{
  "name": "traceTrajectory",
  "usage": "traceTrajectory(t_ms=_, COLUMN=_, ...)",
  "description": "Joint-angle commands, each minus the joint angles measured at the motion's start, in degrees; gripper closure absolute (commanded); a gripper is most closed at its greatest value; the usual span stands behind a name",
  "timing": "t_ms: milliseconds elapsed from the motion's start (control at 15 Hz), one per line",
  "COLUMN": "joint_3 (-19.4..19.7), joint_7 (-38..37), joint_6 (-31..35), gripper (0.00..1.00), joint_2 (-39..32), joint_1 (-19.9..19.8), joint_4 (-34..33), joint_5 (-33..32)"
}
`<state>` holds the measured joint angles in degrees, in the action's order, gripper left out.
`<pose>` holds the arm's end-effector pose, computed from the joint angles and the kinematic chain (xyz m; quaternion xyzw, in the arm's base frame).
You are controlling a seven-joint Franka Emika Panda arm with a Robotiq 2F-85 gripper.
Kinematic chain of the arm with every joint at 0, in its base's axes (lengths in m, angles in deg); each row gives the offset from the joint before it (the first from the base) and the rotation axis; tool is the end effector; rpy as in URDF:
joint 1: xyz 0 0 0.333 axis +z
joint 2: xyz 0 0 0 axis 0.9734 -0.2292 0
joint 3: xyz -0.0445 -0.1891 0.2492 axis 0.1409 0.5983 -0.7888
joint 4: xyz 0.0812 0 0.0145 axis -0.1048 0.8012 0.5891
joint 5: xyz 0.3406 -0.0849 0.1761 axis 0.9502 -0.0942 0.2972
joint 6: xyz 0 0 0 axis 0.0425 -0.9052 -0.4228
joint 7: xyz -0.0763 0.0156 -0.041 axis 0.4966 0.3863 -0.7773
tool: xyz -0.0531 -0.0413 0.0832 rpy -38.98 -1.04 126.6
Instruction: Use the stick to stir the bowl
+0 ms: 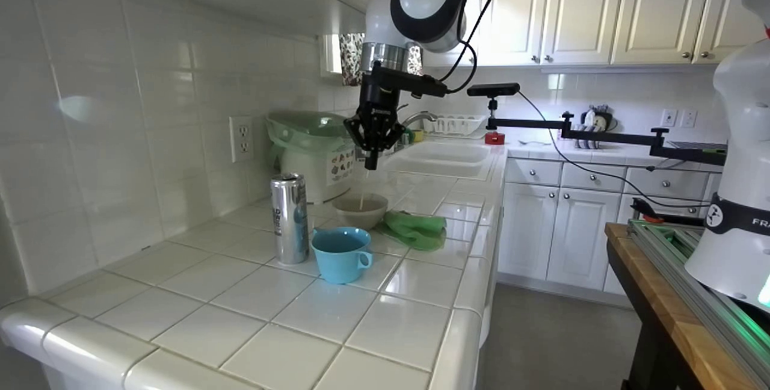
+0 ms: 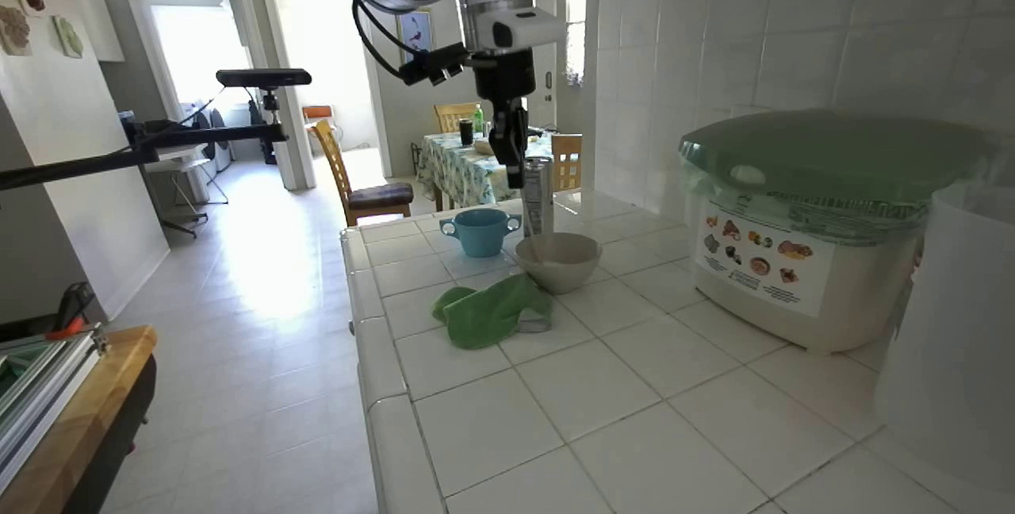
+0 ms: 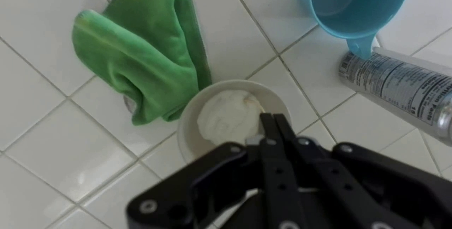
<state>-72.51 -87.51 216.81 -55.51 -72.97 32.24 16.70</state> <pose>0.6195 0.0322 0.3269 -0.9413 0.3294 -0.0540 0.0501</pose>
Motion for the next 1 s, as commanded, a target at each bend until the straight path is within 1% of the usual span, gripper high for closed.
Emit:
traceTrajectory(t_ms=0, joint_3=1.04, joint_7=0.63, joint_6=-0.03, gripper=0.99, joint_2=3.93, joint_1=-0.52, joint_4=4.00, joint_5=1.34)
traceTrajectory(t_ms=200, joint_3=1.67, joint_7=1.05, joint_6=-1.31, gripper=0.99, joint_2=4.82, joint_1=-0.66, joint_4=3.21, joint_5=0.07)
traceTrajectory(t_ms=467, joint_3=1.02, joint_7=1.22, joint_6=-2.65, gripper=0.99, joint_2=5.69, joint_1=-0.21, joint_4=2.46, joint_5=-0.36)
traceTrajectory(t_ms=933, joint_3=0.43, joint_7=0.54, joint_6=-3.65, gripper=0.99, joint_2=8.81, joint_1=1.09, joint_4=1.83, joint_5=-4.25)
